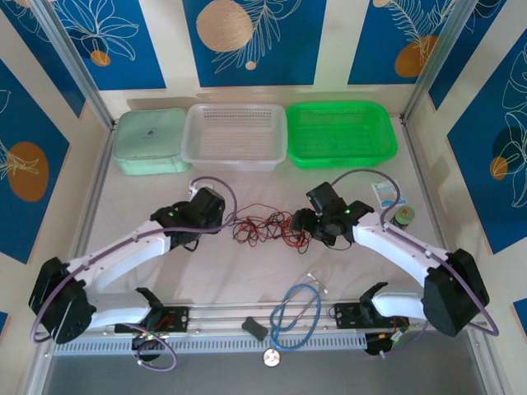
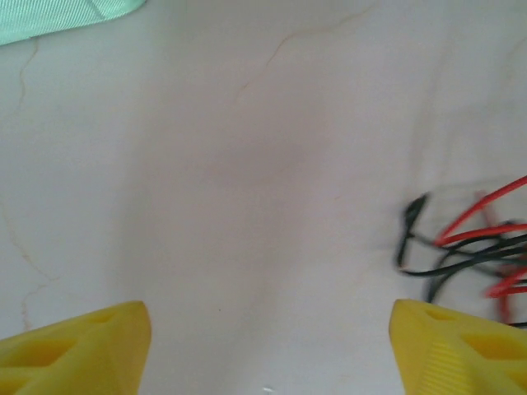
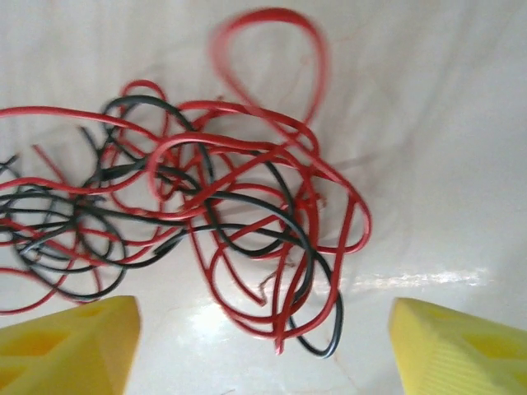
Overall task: Untangle the cables
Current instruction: Untie the cable from multiple cables.
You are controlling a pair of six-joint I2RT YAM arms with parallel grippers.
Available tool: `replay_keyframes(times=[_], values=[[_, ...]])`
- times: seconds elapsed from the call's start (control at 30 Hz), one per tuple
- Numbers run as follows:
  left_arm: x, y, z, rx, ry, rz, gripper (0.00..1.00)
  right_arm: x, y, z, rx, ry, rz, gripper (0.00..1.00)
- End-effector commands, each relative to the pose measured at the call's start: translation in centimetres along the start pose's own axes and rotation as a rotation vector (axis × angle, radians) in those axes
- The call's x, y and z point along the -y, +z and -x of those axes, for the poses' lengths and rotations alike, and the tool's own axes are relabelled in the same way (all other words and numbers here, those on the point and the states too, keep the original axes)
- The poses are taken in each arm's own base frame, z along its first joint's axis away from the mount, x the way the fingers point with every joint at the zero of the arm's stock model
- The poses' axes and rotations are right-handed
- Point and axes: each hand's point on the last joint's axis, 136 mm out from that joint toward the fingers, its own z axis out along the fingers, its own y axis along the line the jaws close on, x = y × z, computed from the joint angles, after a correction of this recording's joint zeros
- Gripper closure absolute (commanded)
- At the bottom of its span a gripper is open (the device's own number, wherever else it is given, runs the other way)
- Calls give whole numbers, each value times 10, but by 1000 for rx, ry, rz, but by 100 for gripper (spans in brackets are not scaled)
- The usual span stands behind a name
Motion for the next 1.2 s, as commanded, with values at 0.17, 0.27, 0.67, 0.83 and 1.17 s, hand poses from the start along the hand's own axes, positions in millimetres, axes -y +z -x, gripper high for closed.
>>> replay_keyframes(times=[0.17,0.27,0.67,0.83,1.17], values=[[72,-2,-10,-168,-46,-342,17,-11,4,10,-40,101,9,14],[85,23,-19,-197,-58,-352,17,-6,22,14,-55,94,-56,17],[92,105,-34,-211,5,-201,22,25,73,1,-109,27,-279,47],[60,123,-52,-237,42,-42,54,46,64,7,-66,-2,-371,92],[-17,104,-56,-228,-53,117,84,74,30,24,21,-42,-485,100]])
